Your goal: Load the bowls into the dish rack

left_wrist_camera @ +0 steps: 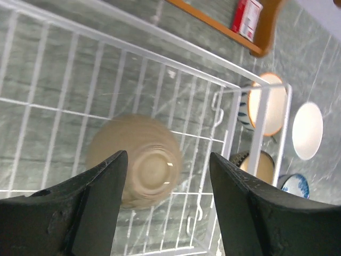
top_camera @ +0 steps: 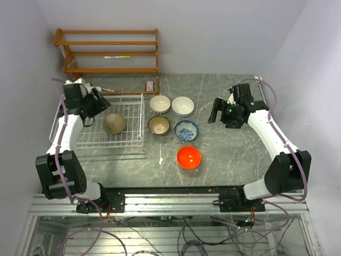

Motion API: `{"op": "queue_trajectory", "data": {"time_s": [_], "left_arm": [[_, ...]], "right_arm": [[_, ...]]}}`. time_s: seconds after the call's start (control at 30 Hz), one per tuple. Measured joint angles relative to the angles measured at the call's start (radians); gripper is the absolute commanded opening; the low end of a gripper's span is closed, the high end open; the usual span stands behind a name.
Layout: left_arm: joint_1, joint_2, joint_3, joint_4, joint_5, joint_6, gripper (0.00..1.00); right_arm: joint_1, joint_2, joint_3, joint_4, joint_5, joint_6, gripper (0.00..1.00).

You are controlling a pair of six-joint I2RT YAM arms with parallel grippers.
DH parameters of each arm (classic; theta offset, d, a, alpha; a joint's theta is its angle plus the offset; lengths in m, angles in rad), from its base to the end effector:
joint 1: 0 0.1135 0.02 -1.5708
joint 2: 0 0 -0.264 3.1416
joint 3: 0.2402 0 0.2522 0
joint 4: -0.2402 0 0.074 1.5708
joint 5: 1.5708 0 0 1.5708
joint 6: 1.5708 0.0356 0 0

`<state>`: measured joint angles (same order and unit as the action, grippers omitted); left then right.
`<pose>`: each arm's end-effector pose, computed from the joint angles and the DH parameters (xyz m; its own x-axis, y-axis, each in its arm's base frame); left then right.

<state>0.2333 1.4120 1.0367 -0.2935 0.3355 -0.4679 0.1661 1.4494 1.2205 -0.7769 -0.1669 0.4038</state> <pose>0.3068 0.0609 0.2735 -0.5533 -0.5692 -0.6082 -0.2426 0.8086 -0.5361 0.2935 0.0552 0.2863 -0.8645 0.2479 -0.4372 0.0967 0.9357 0.3394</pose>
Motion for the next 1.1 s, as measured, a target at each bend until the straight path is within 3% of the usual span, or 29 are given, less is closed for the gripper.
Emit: {"op": "queue_trajectory", "data": {"time_s": [0.17,0.5,0.87,1.1], "left_arm": [[-0.187,0.029,0.126,-0.101,-0.124,0.067,0.75],[-0.386,0.221,0.263,-0.185,-0.323,0.117,0.76],[-0.454,0.307,0.248,-0.204,-0.405,0.120,0.77],[-0.458,0.307,0.210,-0.225,-0.552,0.102,0.84]], "right_arm": [[0.000,0.003,0.000,0.002,-0.011,0.000,0.97],[-0.001,0.003,0.000,0.004,-0.017,-0.001,0.97],[-0.001,0.002,-0.014,0.003,-0.005,-0.005,0.98],[-0.001,0.002,-0.021,0.002,-0.004,-0.010,0.98]]}}
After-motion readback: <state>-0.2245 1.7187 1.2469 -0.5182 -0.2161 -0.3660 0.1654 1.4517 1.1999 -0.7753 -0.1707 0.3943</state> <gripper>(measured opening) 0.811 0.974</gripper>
